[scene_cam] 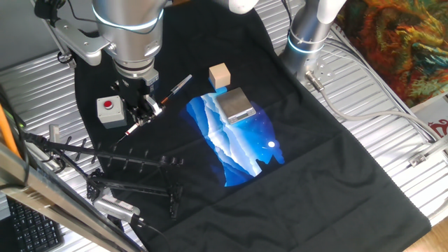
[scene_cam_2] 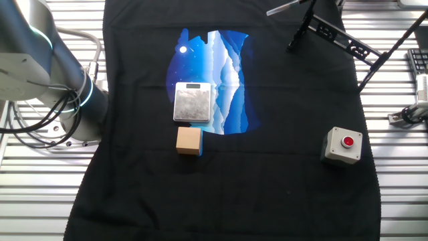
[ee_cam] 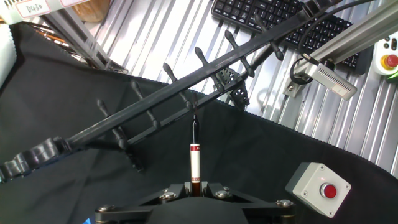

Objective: Place the brush on the pen rack

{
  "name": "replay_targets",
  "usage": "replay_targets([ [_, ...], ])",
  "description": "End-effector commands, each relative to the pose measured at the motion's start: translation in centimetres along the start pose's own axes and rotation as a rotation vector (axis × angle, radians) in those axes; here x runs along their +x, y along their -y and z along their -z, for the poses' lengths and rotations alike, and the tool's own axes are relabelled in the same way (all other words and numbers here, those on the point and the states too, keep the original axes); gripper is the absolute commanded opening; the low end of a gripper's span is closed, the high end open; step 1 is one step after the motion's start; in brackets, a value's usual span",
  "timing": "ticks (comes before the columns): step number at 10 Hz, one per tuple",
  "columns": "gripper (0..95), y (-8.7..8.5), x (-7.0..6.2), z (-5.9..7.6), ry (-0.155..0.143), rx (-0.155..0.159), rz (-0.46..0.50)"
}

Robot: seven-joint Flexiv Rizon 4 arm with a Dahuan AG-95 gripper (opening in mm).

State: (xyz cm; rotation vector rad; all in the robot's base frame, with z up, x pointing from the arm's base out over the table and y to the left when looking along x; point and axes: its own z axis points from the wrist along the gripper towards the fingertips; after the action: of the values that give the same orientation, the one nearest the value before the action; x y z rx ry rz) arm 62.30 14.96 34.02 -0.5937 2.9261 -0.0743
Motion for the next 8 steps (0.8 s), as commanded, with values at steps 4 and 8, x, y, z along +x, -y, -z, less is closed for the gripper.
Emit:
replay_targets([
  [4, 0.0, -0.31, 0.11, 0.24, 0.001, 0.003, -0.015],
  [8, 0.0, -0.34, 0.15, 0.26, 0.005, 0.005, -0.019],
])
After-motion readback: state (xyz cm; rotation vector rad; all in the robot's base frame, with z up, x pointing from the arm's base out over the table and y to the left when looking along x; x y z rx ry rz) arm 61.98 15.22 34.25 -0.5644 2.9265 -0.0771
